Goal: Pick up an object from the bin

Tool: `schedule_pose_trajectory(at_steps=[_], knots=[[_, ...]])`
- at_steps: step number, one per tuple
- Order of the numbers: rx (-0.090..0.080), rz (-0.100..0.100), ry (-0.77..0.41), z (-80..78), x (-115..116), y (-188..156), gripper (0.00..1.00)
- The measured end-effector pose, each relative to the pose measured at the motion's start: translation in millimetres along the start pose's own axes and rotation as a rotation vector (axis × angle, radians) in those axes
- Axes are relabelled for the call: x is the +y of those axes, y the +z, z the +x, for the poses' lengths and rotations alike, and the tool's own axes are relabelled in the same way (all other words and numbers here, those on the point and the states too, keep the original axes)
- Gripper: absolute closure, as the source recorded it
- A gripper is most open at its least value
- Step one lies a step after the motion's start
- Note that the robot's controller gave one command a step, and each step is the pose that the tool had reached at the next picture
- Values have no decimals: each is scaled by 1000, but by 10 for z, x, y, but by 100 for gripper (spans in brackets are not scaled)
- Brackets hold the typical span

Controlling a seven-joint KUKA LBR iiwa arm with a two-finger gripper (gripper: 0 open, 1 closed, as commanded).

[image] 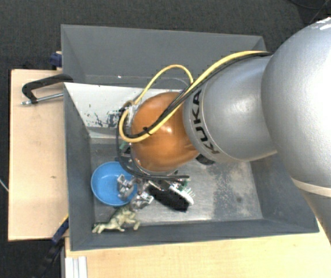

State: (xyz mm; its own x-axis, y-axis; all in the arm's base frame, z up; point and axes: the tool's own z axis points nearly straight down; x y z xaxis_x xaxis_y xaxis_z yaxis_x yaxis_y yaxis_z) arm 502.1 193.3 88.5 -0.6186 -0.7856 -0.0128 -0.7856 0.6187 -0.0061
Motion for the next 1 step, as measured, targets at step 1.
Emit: schedule_pose_trajectory(at_steps=[1], knots=[[-1, 1, 15, -76, -158, -1664, 100]])
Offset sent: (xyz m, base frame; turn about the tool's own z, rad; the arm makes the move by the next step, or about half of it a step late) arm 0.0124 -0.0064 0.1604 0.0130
